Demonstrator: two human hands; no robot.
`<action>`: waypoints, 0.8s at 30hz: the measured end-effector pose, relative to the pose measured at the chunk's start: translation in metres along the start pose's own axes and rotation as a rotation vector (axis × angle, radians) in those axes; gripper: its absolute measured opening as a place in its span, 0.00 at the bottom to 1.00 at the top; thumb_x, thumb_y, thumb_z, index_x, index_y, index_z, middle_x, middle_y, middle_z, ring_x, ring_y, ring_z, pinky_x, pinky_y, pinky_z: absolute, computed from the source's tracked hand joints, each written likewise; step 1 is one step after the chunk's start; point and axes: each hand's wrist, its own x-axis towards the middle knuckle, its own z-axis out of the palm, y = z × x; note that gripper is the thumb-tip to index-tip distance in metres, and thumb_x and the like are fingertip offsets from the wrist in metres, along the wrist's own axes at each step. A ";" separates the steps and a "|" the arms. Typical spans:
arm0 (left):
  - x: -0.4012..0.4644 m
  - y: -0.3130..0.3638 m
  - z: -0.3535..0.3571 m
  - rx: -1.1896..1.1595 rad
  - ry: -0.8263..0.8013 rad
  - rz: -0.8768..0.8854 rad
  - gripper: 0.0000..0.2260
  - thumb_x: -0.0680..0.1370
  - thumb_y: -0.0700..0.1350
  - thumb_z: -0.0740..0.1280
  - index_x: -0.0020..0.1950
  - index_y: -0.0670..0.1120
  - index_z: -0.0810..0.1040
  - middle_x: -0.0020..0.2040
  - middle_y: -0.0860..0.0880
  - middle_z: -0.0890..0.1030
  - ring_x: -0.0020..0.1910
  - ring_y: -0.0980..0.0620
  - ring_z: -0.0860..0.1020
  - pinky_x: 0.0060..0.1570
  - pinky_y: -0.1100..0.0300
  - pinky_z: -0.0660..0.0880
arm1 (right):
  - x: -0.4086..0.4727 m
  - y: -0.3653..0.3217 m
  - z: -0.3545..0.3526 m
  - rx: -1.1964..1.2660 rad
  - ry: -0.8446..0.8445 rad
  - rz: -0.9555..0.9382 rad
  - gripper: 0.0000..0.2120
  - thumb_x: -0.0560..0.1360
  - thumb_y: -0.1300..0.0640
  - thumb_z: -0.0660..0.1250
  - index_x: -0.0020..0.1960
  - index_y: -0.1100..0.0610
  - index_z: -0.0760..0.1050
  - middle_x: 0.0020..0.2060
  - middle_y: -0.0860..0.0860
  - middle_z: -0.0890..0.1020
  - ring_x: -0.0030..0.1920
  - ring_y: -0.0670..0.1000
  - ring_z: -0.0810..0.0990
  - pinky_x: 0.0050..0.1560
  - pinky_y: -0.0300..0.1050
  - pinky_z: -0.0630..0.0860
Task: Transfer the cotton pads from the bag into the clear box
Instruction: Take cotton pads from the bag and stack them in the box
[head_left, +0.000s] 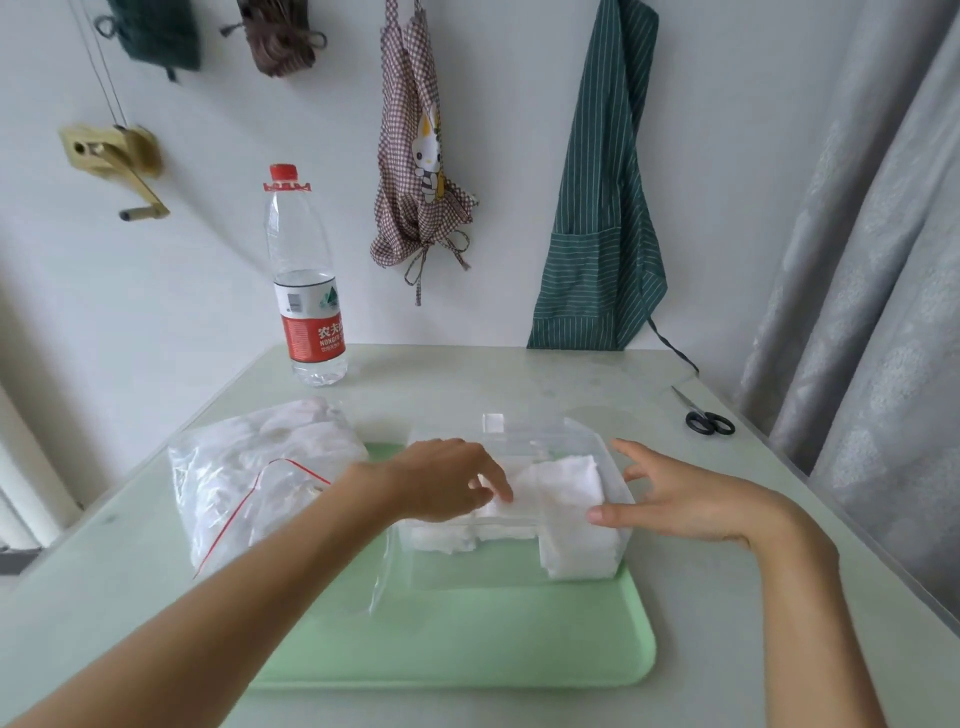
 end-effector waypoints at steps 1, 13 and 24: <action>-0.008 -0.003 -0.003 -0.025 0.061 -0.010 0.13 0.80 0.47 0.59 0.60 0.60 0.77 0.61 0.56 0.78 0.61 0.56 0.74 0.60 0.59 0.69 | -0.003 -0.005 -0.001 -0.043 0.066 -0.016 0.44 0.71 0.42 0.69 0.77 0.46 0.46 0.73 0.47 0.63 0.70 0.48 0.66 0.66 0.42 0.66; -0.143 -0.091 0.003 -0.334 0.683 -0.442 0.16 0.69 0.60 0.71 0.52 0.61 0.70 0.52 0.69 0.73 0.56 0.60 0.73 0.52 0.57 0.69 | -0.011 -0.098 0.083 -0.346 0.492 -0.588 0.18 0.77 0.50 0.63 0.66 0.43 0.68 0.62 0.38 0.72 0.67 0.42 0.63 0.60 0.33 0.56; -0.146 -0.119 0.046 -0.472 0.866 -0.705 0.09 0.77 0.58 0.62 0.44 0.56 0.78 0.46 0.56 0.83 0.47 0.55 0.81 0.42 0.60 0.71 | 0.031 -0.142 0.169 -0.349 0.758 -0.659 0.06 0.64 0.52 0.72 0.41 0.45 0.82 0.38 0.43 0.77 0.46 0.48 0.71 0.44 0.41 0.62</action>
